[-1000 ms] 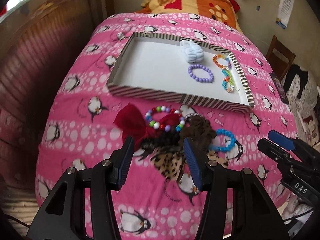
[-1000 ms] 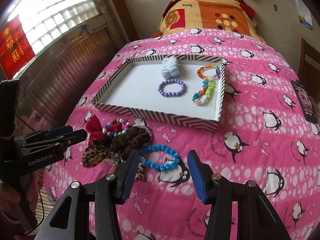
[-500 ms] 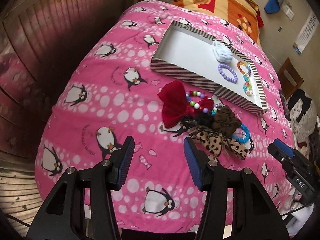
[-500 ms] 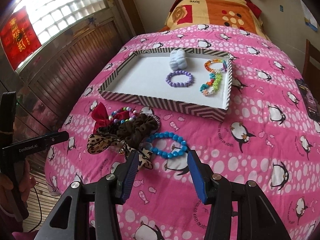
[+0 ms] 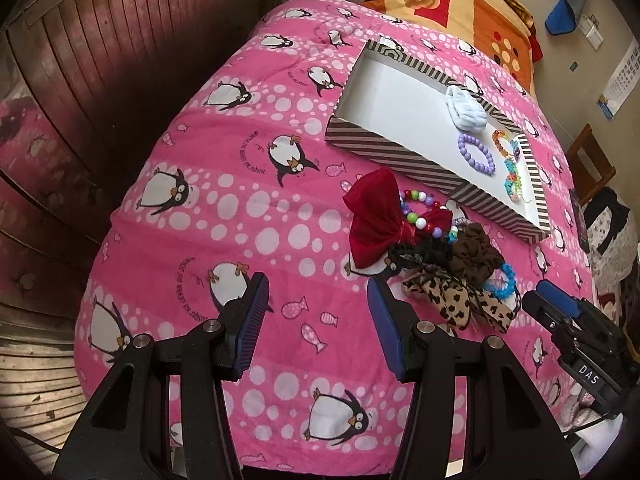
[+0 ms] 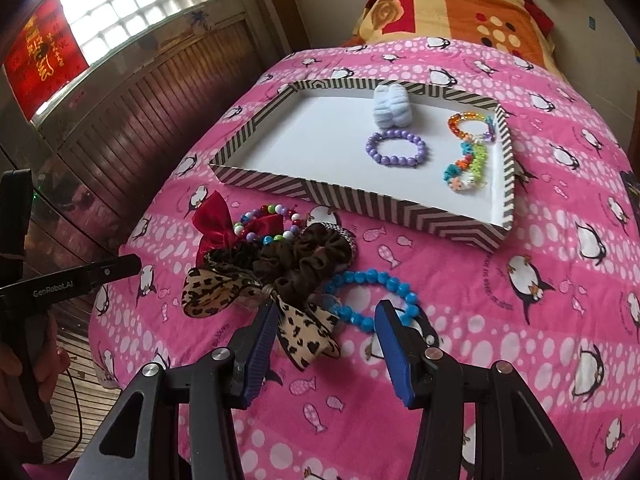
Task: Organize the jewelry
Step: 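Grasp the multicolour bead bracelet with the left tool while the right tool grasps the brown scrunchie with leopard bow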
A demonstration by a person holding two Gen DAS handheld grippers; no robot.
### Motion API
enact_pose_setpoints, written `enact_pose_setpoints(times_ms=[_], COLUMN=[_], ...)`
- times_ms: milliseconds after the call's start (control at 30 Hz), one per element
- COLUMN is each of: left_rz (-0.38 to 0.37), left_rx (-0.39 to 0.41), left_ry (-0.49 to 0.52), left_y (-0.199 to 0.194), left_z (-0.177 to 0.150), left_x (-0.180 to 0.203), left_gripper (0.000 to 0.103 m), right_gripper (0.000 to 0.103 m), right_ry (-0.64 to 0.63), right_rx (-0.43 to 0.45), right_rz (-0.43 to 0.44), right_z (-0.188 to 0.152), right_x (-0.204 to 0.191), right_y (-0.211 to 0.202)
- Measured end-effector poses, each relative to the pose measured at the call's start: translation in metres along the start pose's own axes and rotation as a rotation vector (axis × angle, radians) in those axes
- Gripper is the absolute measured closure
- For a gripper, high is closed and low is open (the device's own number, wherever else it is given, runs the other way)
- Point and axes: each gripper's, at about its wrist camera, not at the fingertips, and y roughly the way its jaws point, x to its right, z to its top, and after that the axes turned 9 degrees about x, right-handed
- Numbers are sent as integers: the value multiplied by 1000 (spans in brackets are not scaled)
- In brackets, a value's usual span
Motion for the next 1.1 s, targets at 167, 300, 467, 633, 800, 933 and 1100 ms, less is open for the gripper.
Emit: enact_pose_setpoints(times_ms=[167,300,467,633,800,933,1100], left_rz=[-3,-22,-108,-177,-138,-65,-32], left_rx=[-10,-16,-40,-69,-91,-126,-158], left_ry=[4,14,13,5,111,190,261], left_y=[7,12,22,37,64,89,106], left_z=[7,13,25,44,59,65,60], left_x=[3,11,31,57,86,94,92], left_gripper=[52,52,52,52,52,53,53], right_gripper=[55,55,55,55,55,55,55], right_ry=[-1,7,32,62,93,113,117], right_rx=[-16,-23,-28,-13,-2,1,5], right_rz=[-1,-4,-20,-38,-54,-63,-57], right_z=[4,4,1,-1,-3,-5,-2], right_x=[0,3,14,24,33,40,38], right_y=[12,16,14,5,-1,-3,-1])
